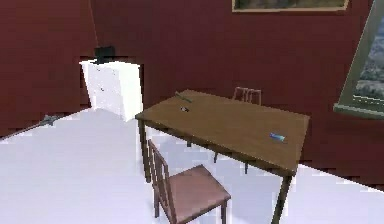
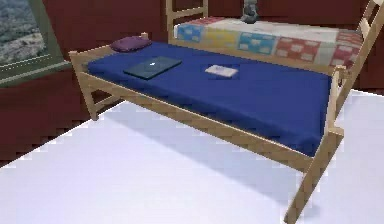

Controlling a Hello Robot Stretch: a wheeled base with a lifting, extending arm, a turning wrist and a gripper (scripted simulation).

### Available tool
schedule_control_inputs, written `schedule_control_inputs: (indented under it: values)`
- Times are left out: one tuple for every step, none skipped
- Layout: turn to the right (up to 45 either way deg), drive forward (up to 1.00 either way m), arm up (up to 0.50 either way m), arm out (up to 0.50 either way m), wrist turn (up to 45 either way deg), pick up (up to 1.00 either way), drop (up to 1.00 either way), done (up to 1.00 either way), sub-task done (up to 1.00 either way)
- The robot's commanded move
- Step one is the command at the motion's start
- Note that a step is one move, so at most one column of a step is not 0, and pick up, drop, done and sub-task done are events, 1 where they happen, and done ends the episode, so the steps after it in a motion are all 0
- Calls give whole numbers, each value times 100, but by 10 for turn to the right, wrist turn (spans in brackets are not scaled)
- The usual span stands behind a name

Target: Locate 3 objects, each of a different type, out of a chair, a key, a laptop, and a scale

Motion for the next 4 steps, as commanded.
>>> schedule_control_inputs:
  values:
    - [450,0,0,0,0,0,0,0,0]
    - [330,0,0,0,0,0,0,0,0]
    - [0,65,0,0,0,0,0,0,0]
    - [0,0,0,0,0,0,0,0,100]
